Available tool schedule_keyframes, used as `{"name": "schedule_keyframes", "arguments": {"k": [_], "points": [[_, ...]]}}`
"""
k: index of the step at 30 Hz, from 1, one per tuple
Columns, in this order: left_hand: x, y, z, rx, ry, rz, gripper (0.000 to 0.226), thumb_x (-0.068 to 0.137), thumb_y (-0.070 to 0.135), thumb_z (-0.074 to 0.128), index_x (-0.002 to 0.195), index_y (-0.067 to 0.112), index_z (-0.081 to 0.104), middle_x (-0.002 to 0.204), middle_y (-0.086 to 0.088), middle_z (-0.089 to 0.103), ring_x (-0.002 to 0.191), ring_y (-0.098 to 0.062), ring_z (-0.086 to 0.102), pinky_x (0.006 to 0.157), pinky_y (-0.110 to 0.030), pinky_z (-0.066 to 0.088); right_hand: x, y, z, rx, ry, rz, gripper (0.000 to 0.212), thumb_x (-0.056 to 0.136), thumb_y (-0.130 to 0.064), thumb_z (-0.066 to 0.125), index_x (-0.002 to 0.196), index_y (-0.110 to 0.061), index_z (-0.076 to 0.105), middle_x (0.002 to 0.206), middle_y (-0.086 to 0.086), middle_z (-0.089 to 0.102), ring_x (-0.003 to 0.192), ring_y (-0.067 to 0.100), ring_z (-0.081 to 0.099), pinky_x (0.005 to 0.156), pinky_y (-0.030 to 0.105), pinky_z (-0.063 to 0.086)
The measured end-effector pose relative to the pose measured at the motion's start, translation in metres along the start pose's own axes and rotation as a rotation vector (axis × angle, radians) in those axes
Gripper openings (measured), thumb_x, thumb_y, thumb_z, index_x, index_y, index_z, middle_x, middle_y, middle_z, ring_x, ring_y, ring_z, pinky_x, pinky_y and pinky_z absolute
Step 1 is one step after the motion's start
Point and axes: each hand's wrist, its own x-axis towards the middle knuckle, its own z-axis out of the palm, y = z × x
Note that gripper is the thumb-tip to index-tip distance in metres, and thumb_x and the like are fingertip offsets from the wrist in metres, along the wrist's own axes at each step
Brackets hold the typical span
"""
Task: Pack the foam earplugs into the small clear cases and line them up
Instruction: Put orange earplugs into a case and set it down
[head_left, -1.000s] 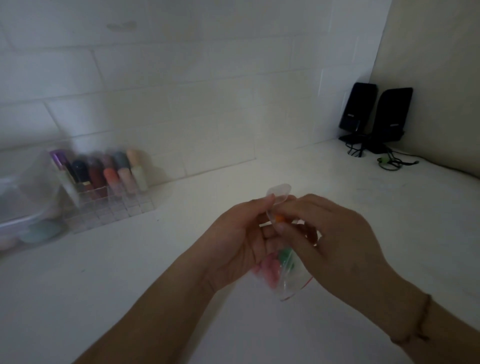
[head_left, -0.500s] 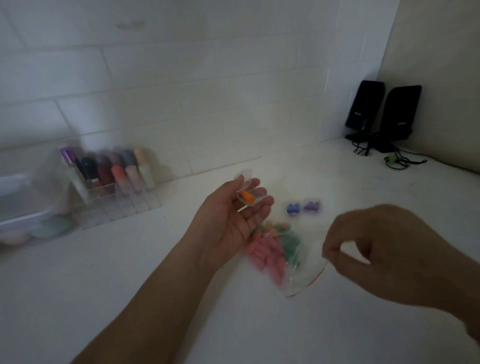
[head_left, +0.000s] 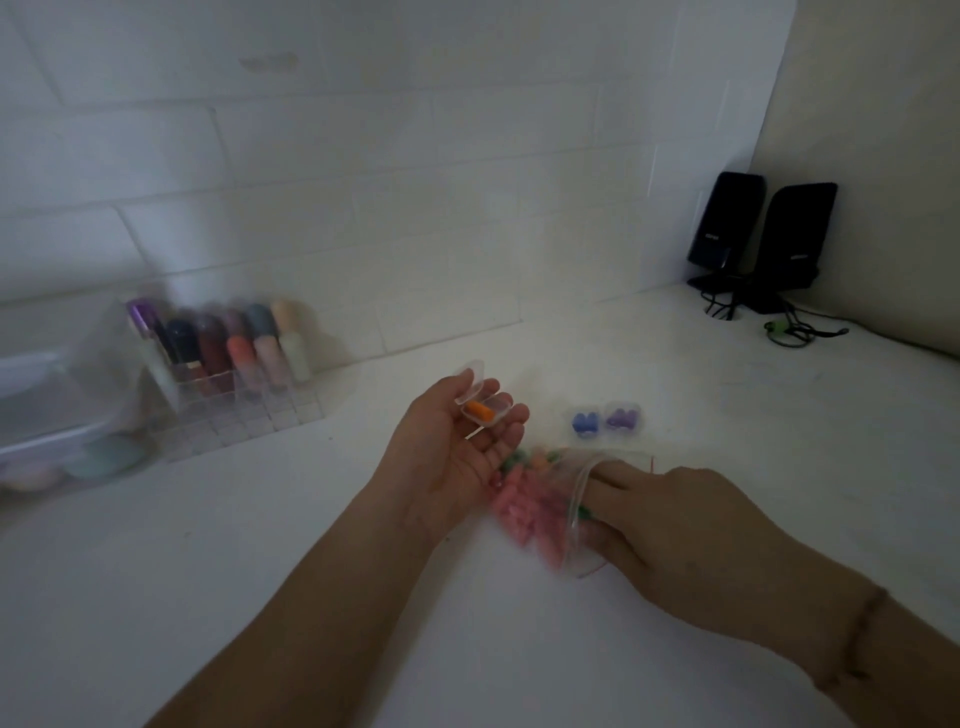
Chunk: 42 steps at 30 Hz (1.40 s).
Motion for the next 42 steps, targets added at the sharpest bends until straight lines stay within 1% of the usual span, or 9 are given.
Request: {"name": "schedule_keyframes", "arguments": {"k": [13,16,20,26,28,30,35,38,42], "points": [[0.0,-0.002,0.001,0.018,-0.022,0.0,0.029,0.092,0.025,0.056,0.107,0.0,0.059,0.095,-0.017,0.06,0.075,-0.027,0.067,0.071,-0.031,0.056,0.011,-0.002,0.031,-0.063,0.129,0.04,0.057,0.08,-0.028,0.054,0.137,-0.027,0.054,0.122,-0.006,0.066,0.076,0.022,0.072,0.049,0.033,0.056],[-0.001,-0.001,0.001,0.019,-0.016,-0.008,0.03,0.093,0.025,0.055,0.108,0.0,0.059,0.095,-0.016,0.061,0.075,-0.026,0.067,0.068,-0.03,0.057,0.012,-0.005,0.028,-0.041,0.14,0.085,0.054,0.081,-0.034,0.051,0.134,-0.028,0.057,0.122,-0.009,0.067,0.072,0.016,0.071,0.05,0.024,0.054],[-0.002,0.001,0.001,0.015,-0.006,-0.012,0.03,0.093,0.025,0.055,0.109,0.0,0.059,0.098,-0.016,0.06,0.077,-0.027,0.067,0.071,-0.032,0.055,0.006,-0.011,0.004,0.045,0.142,0.125,0.052,0.097,-0.055,0.021,0.122,-0.04,0.064,0.11,-0.018,0.07,0.063,0.006,0.068,0.054,0.013,0.04],[-0.006,0.004,0.001,0.012,-0.017,-0.003,0.04,0.093,0.026,0.055,0.121,-0.003,0.057,0.098,-0.016,0.061,0.076,-0.026,0.069,0.071,-0.031,0.057,-0.008,0.005,-0.026,0.117,0.132,0.175,0.047,0.077,-0.063,0.038,0.106,-0.042,0.069,0.1,-0.021,0.07,0.082,0.008,0.069,0.068,0.031,0.056],[-0.008,0.004,0.002,0.018,-0.023,-0.002,0.046,0.094,0.026,0.055,0.127,-0.005,0.054,0.098,-0.017,0.06,0.077,-0.026,0.068,0.072,-0.03,0.057,-0.007,0.009,-0.031,0.194,0.049,0.221,0.04,0.075,-0.066,0.041,0.099,-0.046,0.066,0.099,-0.023,0.069,0.074,-0.007,0.061,0.07,0.026,0.049],[-0.009,0.003,0.003,0.028,-0.03,-0.001,0.047,0.094,0.026,0.055,0.128,-0.006,0.053,0.098,-0.017,0.06,0.078,-0.026,0.068,0.073,-0.03,0.057,-0.007,0.011,-0.04,0.301,-0.013,0.223,0.009,0.077,-0.055,0.059,0.082,-0.047,0.061,0.092,-0.021,0.069,0.059,-0.007,0.053,0.061,0.02,0.038],[-0.013,0.004,0.006,0.04,-0.058,0.0,0.048,0.093,0.028,0.055,0.127,-0.006,0.054,0.098,-0.017,0.062,0.078,-0.026,0.069,0.075,-0.031,0.057,-0.01,0.015,-0.058,0.457,-0.149,0.113,0.015,0.079,-0.03,0.075,0.075,-0.038,0.063,0.082,-0.018,0.066,0.051,-0.002,0.052,0.055,0.01,0.036],[-0.015,0.004,0.007,0.042,-0.11,-0.026,0.047,0.093,0.028,0.054,0.126,-0.006,0.055,0.098,-0.017,0.064,0.076,-0.025,0.069,0.072,-0.03,0.057,-0.016,0.023,-0.067,0.636,-0.194,0.079,0.017,0.07,-0.046,0.078,0.081,-0.041,0.065,0.073,-0.012,0.066,0.041,0.004,0.039,0.046,0.016,0.035],[-0.021,0.001,0.01,0.088,-0.289,-0.108,0.05,0.089,0.028,0.052,0.124,-0.006,0.056,0.095,-0.017,0.067,0.076,-0.026,0.068,0.071,-0.03,0.058,-0.018,0.026,-0.077,0.969,-0.046,0.076,0.044,0.059,-0.073,0.071,0.074,-0.032,0.068,0.058,0.006,0.064,0.039,0.022,0.049,0.041,0.029,0.044]]}}
